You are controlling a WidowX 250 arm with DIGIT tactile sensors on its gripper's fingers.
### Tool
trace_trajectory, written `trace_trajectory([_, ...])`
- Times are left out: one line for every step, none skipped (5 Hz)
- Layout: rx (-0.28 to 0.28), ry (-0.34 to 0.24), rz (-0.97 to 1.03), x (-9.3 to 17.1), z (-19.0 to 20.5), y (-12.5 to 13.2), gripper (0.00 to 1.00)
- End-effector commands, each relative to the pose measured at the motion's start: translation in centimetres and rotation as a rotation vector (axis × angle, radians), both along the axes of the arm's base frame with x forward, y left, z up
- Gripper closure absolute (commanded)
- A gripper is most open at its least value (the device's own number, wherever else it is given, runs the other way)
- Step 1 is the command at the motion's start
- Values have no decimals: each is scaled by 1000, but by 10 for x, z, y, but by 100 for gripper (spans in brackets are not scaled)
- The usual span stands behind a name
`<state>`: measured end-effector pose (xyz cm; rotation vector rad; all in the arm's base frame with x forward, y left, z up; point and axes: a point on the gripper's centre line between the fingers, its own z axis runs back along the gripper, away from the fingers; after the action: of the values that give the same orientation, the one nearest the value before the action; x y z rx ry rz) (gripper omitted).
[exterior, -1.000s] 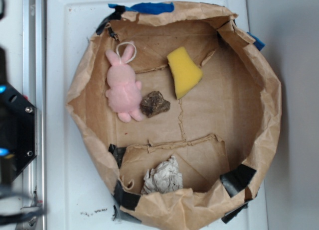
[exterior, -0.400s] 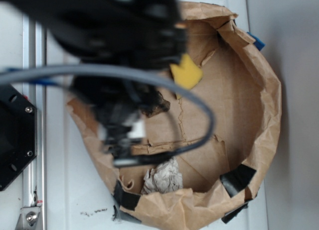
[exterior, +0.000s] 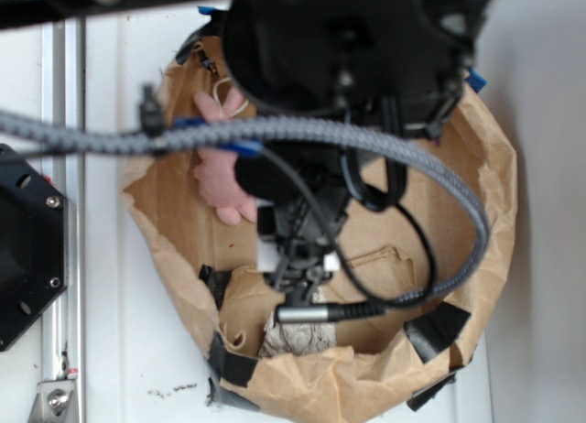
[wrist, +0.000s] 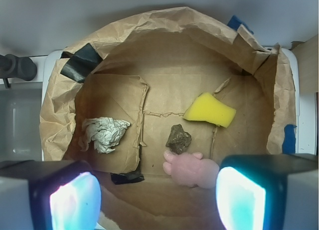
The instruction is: Grab the rock.
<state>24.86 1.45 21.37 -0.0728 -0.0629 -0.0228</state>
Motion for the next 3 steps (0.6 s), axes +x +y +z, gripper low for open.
trace_trajectory([4, -50, 18, 4, 13, 3, 0])
trace_trajectory([4, -50, 18, 4, 13, 3, 0])
trace_trajectory([45, -16, 17, 1, -31, -10, 0])
